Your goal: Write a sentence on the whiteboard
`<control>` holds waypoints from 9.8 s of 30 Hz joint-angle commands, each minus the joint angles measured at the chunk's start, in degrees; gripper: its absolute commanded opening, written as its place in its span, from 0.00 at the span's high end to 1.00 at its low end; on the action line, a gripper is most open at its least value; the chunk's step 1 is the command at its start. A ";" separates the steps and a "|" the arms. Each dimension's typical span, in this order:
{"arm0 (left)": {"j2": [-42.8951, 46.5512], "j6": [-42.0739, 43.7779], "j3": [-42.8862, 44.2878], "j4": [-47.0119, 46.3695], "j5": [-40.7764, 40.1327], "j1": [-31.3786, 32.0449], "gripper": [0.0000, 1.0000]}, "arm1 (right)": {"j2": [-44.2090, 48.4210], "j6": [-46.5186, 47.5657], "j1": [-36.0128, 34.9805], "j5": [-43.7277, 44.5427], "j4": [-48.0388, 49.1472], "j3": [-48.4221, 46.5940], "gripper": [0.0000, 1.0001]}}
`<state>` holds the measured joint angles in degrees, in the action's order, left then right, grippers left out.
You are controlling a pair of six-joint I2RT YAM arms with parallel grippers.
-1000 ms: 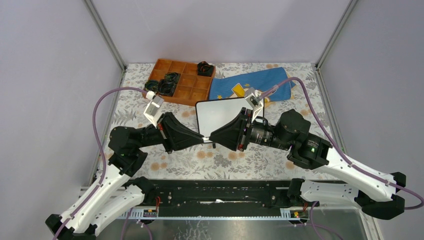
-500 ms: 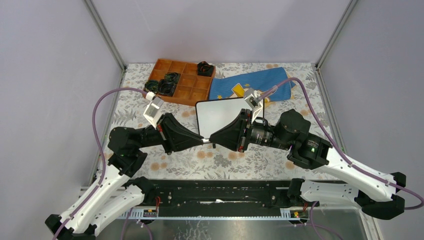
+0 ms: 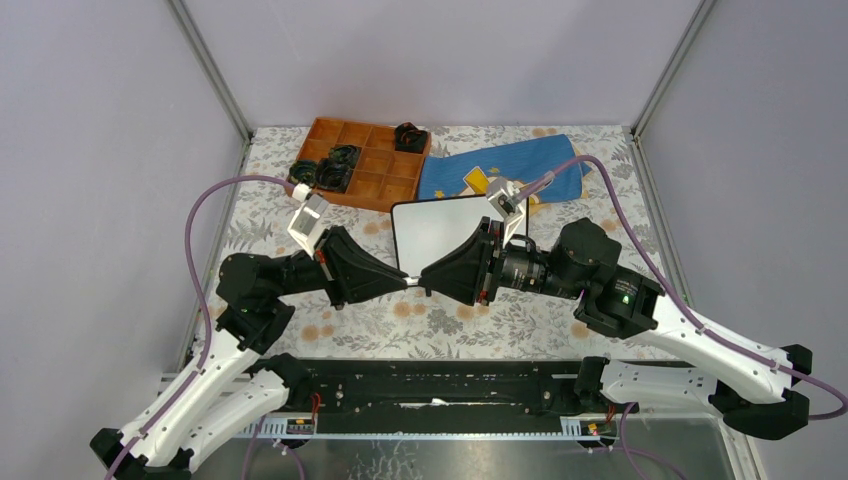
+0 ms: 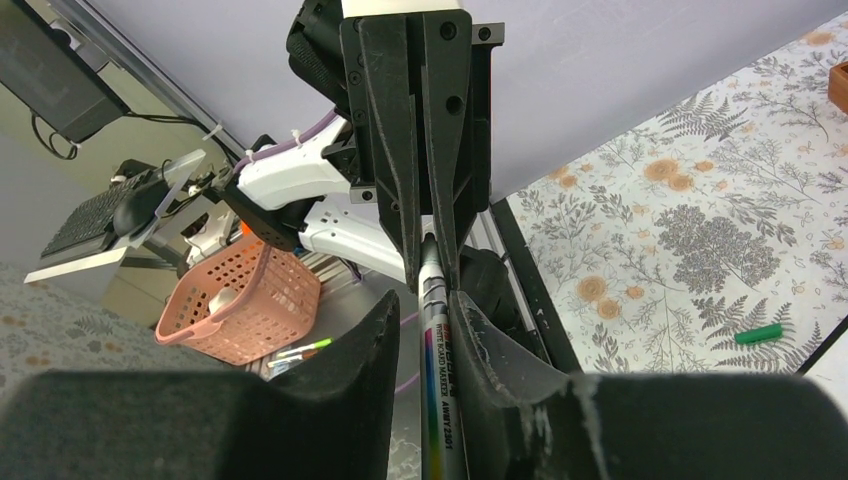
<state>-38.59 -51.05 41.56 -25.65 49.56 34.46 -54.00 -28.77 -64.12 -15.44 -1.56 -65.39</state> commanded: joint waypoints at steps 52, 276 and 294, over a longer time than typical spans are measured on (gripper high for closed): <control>1.35 2.88 0.66 4.62 -3.42 0.08 1.00 | 0.34 -1.64 -0.13 -4.17 4.82 -1.23 0.80; -46.45 37.58 -8.78 -0.11 -13.25 -15.22 0.36 | -29.40 20.69 2.42 55.04 27.97 15.22 1.00; -46.48 38.13 -8.61 0.81 -13.90 -14.68 0.37 | -26.01 20.36 2.35 54.61 28.33 17.86 1.00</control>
<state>-86.39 -14.39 31.81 -25.52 36.69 19.38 -83.68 -7.84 -62.19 38.39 24.49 -47.90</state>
